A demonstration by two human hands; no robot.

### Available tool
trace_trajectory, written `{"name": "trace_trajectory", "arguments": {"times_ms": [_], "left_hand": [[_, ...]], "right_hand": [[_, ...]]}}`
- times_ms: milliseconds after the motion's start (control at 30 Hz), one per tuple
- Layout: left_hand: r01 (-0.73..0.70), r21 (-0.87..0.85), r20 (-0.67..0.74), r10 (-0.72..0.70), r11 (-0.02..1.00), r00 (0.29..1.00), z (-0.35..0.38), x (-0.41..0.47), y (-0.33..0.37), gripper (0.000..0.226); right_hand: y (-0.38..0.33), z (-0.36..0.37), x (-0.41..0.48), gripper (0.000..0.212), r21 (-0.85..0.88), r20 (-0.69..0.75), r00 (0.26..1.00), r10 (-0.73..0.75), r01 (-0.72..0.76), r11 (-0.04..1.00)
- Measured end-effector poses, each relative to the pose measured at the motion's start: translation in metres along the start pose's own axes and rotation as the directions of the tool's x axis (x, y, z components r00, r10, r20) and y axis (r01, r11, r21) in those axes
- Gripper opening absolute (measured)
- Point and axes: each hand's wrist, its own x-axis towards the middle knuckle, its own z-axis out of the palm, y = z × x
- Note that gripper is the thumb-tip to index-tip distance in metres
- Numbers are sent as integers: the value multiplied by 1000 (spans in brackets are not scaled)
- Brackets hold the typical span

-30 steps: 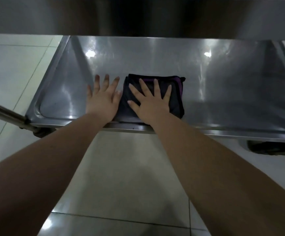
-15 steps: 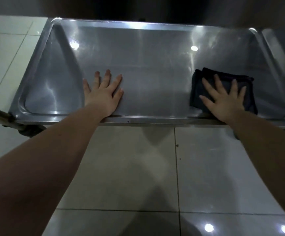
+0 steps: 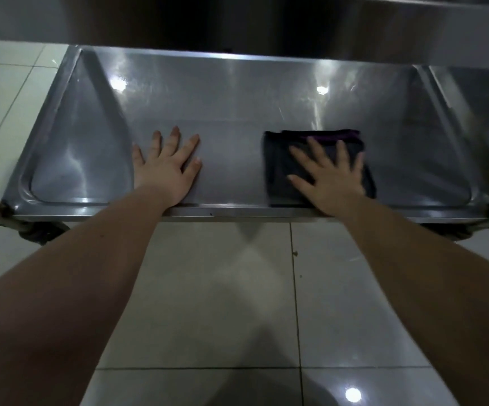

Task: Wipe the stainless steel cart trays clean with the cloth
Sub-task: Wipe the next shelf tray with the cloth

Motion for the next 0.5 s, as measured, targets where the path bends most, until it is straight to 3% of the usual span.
{"name": "trace_trajectory", "arguments": {"times_ms": [100, 200, 400, 500], "left_hand": [[8, 26, 5, -8, 1000, 1000, 0, -1, 4, 55], [14, 43, 10, -14, 999, 1000, 2, -1, 7, 55], [-4, -33, 17, 5, 999, 1000, -3, -3, 7, 53], [-108, -231, -180, 66, 967, 981, -11, -9, 5, 48]], "right_hand": [[53, -2, -9, 64, 30, 61, 986, 157, -159, 987], [41, 2, -10, 62, 29, 46, 985, 167, -168, 985], [-103, 2, -11, 59, 57, 69, 981, -180, 176, 983], [-130, -5, -8, 59, 183, 94, 961, -261, 241, 953]]}}
